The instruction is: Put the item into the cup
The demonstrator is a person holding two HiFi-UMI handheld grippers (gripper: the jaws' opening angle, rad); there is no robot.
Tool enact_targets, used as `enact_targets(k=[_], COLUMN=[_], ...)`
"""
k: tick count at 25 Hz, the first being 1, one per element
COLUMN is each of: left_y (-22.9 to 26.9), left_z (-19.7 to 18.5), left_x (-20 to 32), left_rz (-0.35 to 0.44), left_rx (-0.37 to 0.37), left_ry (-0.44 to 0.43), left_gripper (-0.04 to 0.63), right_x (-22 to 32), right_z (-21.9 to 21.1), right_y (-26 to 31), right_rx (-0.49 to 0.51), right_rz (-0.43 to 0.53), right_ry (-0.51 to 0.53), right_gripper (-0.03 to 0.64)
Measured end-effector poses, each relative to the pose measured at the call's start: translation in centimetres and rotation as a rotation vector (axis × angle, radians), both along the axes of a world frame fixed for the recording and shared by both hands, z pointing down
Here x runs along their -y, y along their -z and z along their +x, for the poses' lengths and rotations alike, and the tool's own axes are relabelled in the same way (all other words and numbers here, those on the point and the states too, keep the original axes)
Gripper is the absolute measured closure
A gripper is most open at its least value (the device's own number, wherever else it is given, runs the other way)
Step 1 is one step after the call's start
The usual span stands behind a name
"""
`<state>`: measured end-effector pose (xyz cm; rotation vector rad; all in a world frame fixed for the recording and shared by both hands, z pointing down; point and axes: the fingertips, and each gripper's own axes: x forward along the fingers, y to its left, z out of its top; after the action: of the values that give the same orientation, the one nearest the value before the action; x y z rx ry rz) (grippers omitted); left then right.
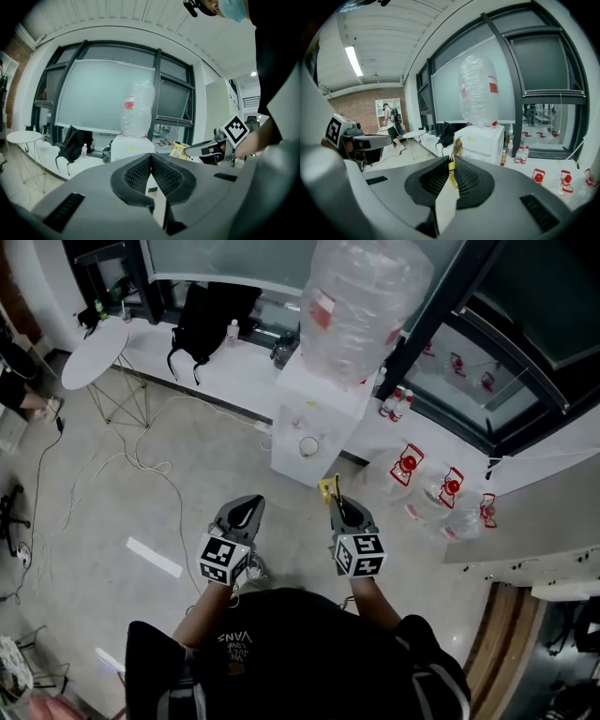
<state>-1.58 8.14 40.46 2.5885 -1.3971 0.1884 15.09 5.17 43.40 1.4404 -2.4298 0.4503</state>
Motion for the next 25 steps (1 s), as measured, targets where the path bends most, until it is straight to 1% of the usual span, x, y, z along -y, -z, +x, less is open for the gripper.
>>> enact_targets(k=[5,8,14,17,25], left_y=[-0.6,-1.3,-2.7,-3.5,-4.6], left_z=[-3.6,-5.2,-5.8,-5.8,-5.5], left_x=[3.6,5.6,8.7,10.2,14.3], left_rz=[-0.004,-0.015,-0.034,-0.042,-0.056], left_rx=[0.009,0.012,0.002,0.0,0.004], left_ry=[-0.073,-0.09,-0.103,-0.092,-0.002], left_gripper=[0.577,0.577,0.575,0.575,0.575], right_x=[2.5,4.0,7.7,9.5,14.5], right_z=[-3.3,-4.3,-4.7,-4.7,-3.9], right_y=[-0.9,-1.5,-2.8,-3.6,-6.0], right_rx=[-0.003,-0.013,-0.048,-0.056,-0.077], right_rz=[-0.005,-0.004,-0.015,-0.023,-0.059], right_ry=[-0.071,-0.102,-0.122,-0.112,-0.055], right_gripper=[0.56,0.56,0.56,0.56,0.56])
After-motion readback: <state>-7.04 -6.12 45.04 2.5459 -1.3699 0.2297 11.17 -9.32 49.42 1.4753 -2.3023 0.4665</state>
